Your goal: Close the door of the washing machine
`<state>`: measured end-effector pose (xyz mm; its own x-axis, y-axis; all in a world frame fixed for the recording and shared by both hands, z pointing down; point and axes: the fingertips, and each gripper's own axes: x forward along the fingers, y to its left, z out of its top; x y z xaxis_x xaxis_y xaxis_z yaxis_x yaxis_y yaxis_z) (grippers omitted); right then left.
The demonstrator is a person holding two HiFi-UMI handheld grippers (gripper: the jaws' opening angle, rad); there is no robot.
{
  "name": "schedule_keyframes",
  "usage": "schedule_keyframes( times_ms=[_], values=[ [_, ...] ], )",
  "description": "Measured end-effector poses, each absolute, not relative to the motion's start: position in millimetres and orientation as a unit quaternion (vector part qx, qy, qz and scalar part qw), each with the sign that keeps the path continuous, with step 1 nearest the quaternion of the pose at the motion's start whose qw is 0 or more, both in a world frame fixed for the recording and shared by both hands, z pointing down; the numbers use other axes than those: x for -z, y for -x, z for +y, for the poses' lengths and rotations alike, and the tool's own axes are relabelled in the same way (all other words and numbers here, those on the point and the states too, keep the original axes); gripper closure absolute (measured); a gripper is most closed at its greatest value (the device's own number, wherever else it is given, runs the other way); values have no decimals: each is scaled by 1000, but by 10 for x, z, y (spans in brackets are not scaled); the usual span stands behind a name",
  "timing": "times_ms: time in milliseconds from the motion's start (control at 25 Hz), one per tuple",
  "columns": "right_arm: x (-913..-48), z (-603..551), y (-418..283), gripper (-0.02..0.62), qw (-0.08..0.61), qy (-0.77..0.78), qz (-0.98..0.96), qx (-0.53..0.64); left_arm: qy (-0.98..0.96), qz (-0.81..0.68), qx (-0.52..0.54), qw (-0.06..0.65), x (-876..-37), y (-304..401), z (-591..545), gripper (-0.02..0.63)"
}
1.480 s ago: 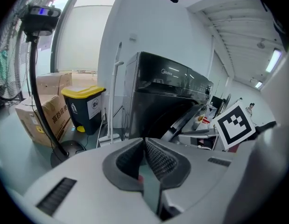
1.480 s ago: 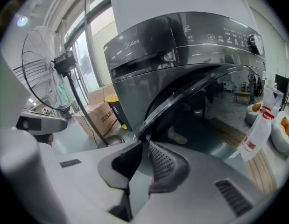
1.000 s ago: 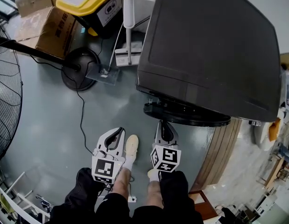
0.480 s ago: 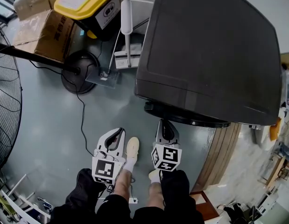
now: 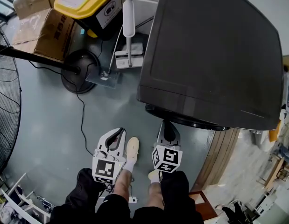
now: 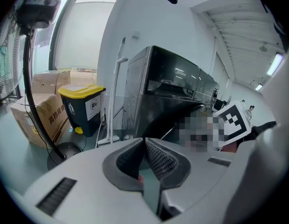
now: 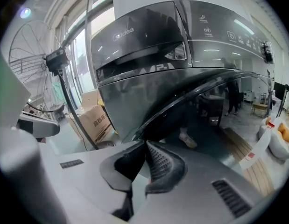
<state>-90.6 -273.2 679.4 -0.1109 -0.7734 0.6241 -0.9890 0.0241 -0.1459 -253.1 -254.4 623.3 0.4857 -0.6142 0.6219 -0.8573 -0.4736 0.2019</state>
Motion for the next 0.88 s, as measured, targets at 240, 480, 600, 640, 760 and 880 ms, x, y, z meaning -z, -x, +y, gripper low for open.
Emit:
schedule_keyframes(
  times_ms=[240,480,600,640,760,880],
  values=[
    [-6795,-2792,892,577,192,-642,-687,-281,-824,-447,-241,253,-6235,2545,-2572,574],
    [-6786,-2787,900,577,196,-639,-690,-276,-822,-450,-241,253,-6220,2576,-2546,574],
    [-6799,-2791,900,577,197,-638,-692,-274,-821,-453,-238,252,-6207,2574,-2510,574],
    [-6807,-2786,904,577,198,-636,-694,-275,-821,-455,-237,251,-6201,2577,-2491,574],
    [-6753,-2747,893,578,200,-628,-700,-276,-821,-459,-234,247,-6124,2580,-2427,574],
    [-6580,-2696,881,578,197,-625,-707,-266,-823,-464,-226,239,-5953,2573,-2391,574]
  ],
)
